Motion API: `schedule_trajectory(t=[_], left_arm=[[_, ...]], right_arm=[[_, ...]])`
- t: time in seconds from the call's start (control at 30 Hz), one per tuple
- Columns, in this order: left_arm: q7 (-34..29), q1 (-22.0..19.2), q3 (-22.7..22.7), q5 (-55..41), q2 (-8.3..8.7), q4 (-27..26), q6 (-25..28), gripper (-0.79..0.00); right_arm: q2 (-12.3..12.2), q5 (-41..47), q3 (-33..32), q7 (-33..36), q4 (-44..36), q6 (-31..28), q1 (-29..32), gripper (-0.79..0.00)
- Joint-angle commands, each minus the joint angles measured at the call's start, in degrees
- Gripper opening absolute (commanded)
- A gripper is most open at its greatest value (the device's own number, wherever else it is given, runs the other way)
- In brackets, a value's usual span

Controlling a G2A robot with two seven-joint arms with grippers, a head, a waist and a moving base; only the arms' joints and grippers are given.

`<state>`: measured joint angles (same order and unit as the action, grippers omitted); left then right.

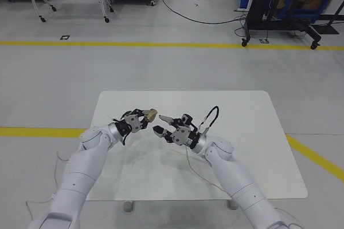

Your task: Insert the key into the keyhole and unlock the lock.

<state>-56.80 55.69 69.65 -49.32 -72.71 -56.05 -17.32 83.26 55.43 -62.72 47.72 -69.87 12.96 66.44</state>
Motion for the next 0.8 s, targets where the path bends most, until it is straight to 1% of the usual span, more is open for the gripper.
schedule_trajectory(t=[0.0,0.13,0.27,0.37,0.43,0.47,0.5,0.77], left_arm=[[-0.4,0.0,-0.2,0.7,0.07,-0.3,0.4,-0.785],[-0.6,0.1,-0.5,1.7,0.18,-0.7,0.9,-0.785],[-0.8,0.2,-0.8,2.2,0.24,-1.0,1.0,-0.785],[-1.0,0.3,-0.9,2.1,0.26,-1.1,1.1,-0.785],[-1.1,0.3,-1.0,2.1,0.28,-1.2,1.1,-0.785],[-1.2,0.3,-1.0,2.1,0.30,-1.2,1.1,-0.785],[-1.2,0.3,-1.0,2.1,0.31,-1.2,1.1,-0.785],[-0.7,0.2,-1.1,2.7,0.44,-1.4,1.4,-0.785]], right_arm=[[0.1,0.1,0.3,-0.2,0.5,0.1,-0.4,-0.462],[0.1,-0.3,0.7,-1.0,0.9,-0.1,-0.8,-0.502],[0.1,-0.1,0.7,-2.2,0.9,-0.2,-0.8,-0.582],[0.1,-0.6,0.7,-3.5,0.5,-0.8,-0.6,-0.616],[0.0,-1.0,0.7,-4.0,0.3,-1.0,-0.5,-0.686],[0.0,-1.3,0.7,-4.2,0.1,-1.1,-0.4,-0.745],[0.0,-1.3,0.7,-4.3,-0.1,-1.0,-0.4,-0.785],[-0.2,-1.5,0.7,-4.8,-0.6,-1.3,0.0,-0.785]])
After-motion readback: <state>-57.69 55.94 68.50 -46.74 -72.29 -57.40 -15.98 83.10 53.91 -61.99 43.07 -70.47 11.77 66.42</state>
